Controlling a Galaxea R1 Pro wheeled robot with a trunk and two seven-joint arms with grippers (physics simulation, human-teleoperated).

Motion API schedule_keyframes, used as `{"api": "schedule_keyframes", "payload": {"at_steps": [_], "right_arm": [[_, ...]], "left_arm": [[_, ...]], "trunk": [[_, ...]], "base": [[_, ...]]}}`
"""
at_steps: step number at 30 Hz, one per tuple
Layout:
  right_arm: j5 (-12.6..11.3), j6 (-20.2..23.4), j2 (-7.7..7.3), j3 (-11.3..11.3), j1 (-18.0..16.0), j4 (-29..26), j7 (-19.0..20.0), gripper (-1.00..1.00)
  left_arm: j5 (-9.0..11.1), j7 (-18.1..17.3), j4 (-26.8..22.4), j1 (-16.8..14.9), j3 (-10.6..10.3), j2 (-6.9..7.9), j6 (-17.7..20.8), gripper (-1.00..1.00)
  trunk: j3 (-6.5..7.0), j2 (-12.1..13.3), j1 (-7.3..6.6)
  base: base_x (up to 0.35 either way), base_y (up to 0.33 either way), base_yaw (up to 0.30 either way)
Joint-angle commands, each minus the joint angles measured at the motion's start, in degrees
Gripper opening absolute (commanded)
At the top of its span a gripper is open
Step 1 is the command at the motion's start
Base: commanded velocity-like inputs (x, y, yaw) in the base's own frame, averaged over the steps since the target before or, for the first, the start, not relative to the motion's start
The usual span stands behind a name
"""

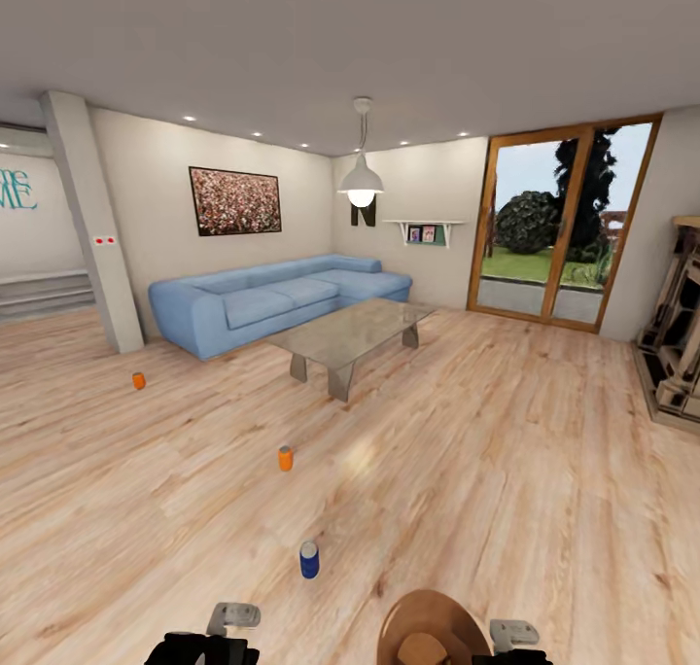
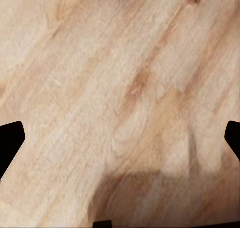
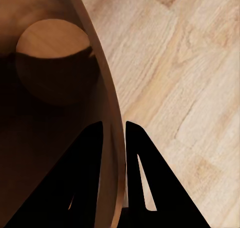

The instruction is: Put the three can of soda from the living room inside the tash can in the kitchen.

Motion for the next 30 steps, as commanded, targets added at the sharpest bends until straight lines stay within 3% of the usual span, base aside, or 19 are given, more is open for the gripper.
{"api": "schedule_keyframes", "payload": {"at_steps": [1,19,30], "right_arm": [[-0.3,0.0,0.01,-0.1,0.0,-0.1,0.3,-1.00],[-0.3,0.0,0.01,-0.1,0.0,-0.1,0.3,-1.00],[-0.3,0.0,0.01,-0.1,0.0,-0.1,0.2,-1.00]], "left_arm": [[0.0,0.0,0.0,0.0,0.0,0.00,0.0,1.00],[-0.1,0.0,0.0,0.0,0.0,0.00,0.0,1.00],[0.0,0.0,-0.1,0.0,0.0,0.00,0.0,1.00]], "trunk": [[0.01,0.0,0.00],[0.01,0.0,0.00],[0.01,0.0,0.00]], "base": [[0.288,0.000,0.000],[0.253,0.000,0.000],[0.037,0.000,0.000]]}}
